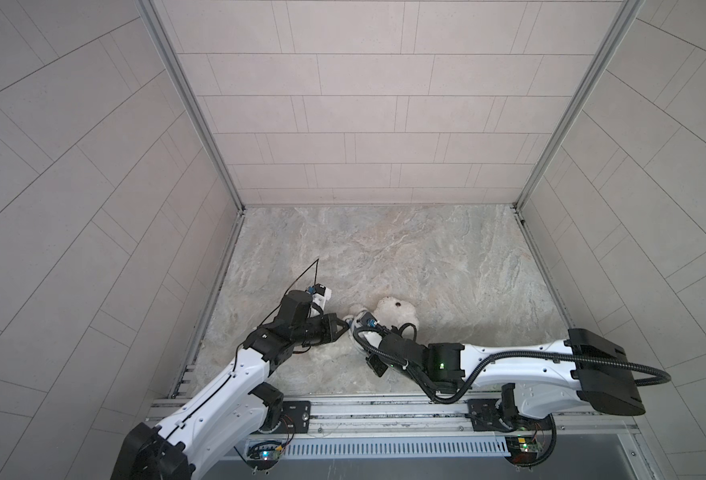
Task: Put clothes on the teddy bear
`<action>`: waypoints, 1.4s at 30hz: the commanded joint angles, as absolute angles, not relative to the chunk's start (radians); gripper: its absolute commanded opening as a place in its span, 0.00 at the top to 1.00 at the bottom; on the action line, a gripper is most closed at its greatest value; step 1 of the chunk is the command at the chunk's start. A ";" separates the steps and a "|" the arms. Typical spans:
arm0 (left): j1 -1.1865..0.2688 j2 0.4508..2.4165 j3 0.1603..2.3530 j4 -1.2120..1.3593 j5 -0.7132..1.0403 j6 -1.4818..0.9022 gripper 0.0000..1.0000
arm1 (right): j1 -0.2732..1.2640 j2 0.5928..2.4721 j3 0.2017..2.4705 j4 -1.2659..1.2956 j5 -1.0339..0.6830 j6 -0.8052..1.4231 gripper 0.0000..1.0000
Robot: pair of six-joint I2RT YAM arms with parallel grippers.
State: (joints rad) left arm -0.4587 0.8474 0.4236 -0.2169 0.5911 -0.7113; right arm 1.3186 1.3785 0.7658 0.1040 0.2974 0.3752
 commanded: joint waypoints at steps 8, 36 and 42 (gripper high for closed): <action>-0.475 0.842 0.431 -0.191 0.584 -0.723 1.00 | 1.327 1.396 0.771 0.089 0.297 0.387 0.73; -0.483 0.836 0.419 -0.186 0.563 -0.738 1.00 | 1.302 1.268 0.729 0.018 0.431 0.366 1.00; -0.485 0.840 0.420 -0.184 0.564 -0.739 1.00 | 1.261 1.203 0.668 0.101 0.354 0.354 1.00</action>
